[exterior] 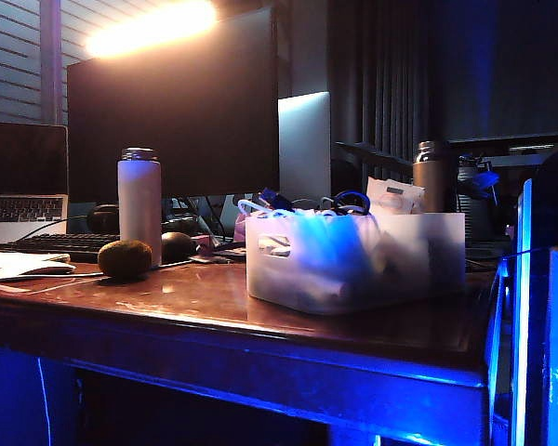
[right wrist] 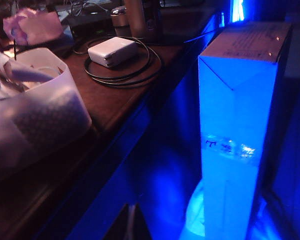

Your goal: Pick up the kiwi and place it into the translucent box.

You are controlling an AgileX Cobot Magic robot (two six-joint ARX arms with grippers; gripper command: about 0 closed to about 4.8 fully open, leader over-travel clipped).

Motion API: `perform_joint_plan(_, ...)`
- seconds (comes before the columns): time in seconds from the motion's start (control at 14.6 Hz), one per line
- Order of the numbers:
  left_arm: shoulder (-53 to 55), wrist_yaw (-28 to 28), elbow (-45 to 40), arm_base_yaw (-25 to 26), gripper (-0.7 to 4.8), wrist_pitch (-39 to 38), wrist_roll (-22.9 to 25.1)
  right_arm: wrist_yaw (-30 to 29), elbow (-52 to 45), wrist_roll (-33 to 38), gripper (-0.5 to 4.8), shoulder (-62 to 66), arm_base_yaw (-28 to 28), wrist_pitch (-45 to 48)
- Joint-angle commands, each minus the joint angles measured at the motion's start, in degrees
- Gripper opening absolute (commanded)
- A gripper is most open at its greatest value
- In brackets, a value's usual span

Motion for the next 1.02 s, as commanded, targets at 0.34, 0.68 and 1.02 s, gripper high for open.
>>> perform_joint_plan(0.34, -0.02, -0.33, 0.09, -0.04, -0.06, 0.57, -4.63, -0.42, 0.15, 6.27, -0.05, -0.04, 0.02, 4.04)
perform_joint_plan(0.68, 3.98, -16.46, 15.21, 0.20, -0.06, 2.12, -6.23, -1.38, 16.37, 11.21, -0.05, 4.09, -0.02, 5.11)
perform_joint_plan(1.02, 39.43, -7.61, 39.23, 0.94, -0.06, 8.83, -3.13, -21.35, 42.42, 0.87, -0.05, 32.61, 0.00, 4.02)
